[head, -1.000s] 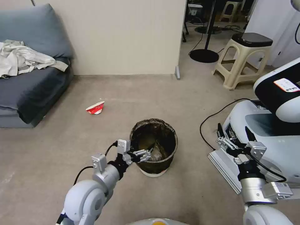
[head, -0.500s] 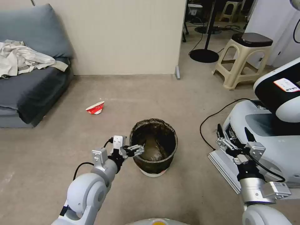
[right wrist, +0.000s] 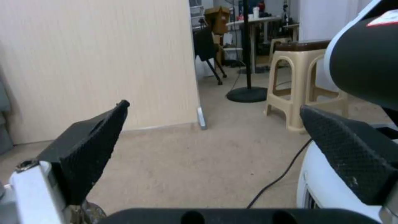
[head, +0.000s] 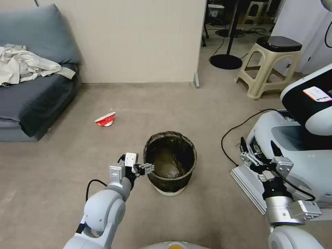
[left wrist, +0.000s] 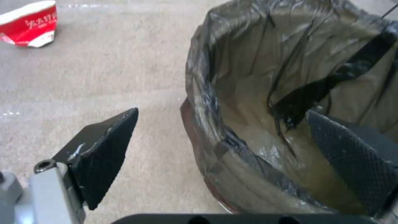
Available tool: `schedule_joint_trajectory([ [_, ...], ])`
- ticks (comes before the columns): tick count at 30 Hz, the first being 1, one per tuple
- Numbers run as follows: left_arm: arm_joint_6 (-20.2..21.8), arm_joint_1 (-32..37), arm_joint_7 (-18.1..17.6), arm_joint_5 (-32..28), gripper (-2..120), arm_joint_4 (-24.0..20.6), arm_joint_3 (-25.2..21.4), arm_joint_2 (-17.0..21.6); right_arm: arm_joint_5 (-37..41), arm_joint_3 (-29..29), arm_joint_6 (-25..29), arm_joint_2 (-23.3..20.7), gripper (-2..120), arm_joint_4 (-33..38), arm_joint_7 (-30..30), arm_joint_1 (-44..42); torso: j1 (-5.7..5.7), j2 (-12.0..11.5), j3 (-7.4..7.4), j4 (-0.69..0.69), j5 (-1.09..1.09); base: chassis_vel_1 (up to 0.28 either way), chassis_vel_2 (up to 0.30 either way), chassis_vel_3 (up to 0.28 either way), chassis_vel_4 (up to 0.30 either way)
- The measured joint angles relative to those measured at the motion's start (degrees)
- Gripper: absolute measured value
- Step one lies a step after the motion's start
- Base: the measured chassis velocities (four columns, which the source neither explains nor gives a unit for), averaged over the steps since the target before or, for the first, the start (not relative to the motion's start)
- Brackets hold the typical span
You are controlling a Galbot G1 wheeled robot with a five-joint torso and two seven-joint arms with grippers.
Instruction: Pick up the trash can from the floor.
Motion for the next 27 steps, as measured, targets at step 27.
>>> schedule_joint_trajectory([
  [27,-0.2,-5.8,-4.3,-0.4,100,8.3,3.0,-2.5,0.2,0.1,0.1,-1.6,100,-0.4,0.0,-0.7,0.0,0.0,0.0,0.0,0.0,0.0,0.0,0.0,0.0],
])
